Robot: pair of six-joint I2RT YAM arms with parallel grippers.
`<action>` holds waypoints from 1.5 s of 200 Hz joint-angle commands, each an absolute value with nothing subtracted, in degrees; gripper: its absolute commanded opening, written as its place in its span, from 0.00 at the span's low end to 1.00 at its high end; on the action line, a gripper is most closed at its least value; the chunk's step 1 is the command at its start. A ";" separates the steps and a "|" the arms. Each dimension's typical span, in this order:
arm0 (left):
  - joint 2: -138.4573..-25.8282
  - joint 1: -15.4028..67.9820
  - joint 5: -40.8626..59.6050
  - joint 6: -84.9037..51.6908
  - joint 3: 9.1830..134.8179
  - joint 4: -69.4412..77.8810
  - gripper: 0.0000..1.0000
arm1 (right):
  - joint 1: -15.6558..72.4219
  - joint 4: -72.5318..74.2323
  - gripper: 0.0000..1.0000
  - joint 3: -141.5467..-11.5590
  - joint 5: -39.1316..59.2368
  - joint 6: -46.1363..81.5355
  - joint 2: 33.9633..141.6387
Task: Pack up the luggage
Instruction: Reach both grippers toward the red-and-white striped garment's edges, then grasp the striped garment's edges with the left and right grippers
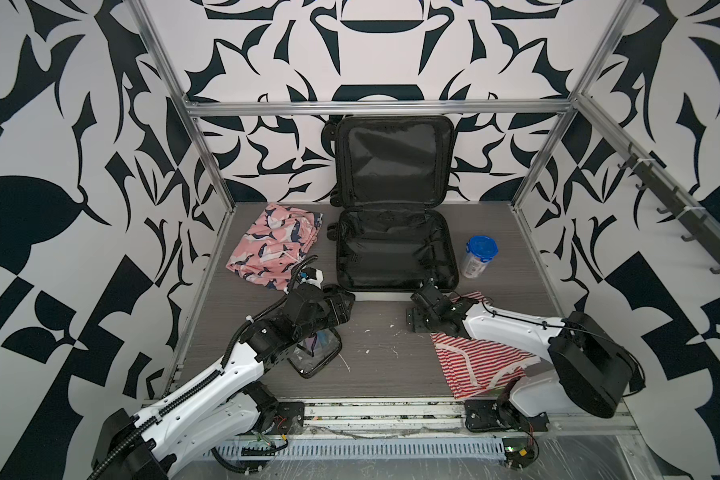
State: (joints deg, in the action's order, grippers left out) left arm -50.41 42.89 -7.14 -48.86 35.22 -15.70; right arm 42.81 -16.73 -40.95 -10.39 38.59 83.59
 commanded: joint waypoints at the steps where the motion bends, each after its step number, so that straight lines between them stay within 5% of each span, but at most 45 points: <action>1: -50.29 43.02 -8.26 -49.64 34.33 -15.75 0.78 | 43.93 -14.03 0.89 -42.52 -6.99 36.96 85.72; 88: -50.16 43.07 -9.06 -49.83 34.74 -16.74 0.78 | 49.48 -12.35 0.87 -40.71 -7.70 38.39 88.46; 169: -50.06 43.04 -8.85 -49.04 35.45 -17.14 0.78 | 50.02 -22.08 0.88 -40.47 -16.12 40.39 72.38; 222: -50.73 43.07 -7.37 -49.61 34.71 -15.61 0.76 | 50.01 -27.07 0.71 -36.08 -18.61 44.21 70.09; 300: -51.72 43.15 -5.80 -50.40 34.23 -14.50 0.75 | 50.01 -25.62 0.82 -33.86 -20.91 46.74 75.58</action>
State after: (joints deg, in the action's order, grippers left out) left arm -51.92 42.94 -6.28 -49.60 35.22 -15.35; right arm 49.95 -25.85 -33.78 -18.28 45.45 74.24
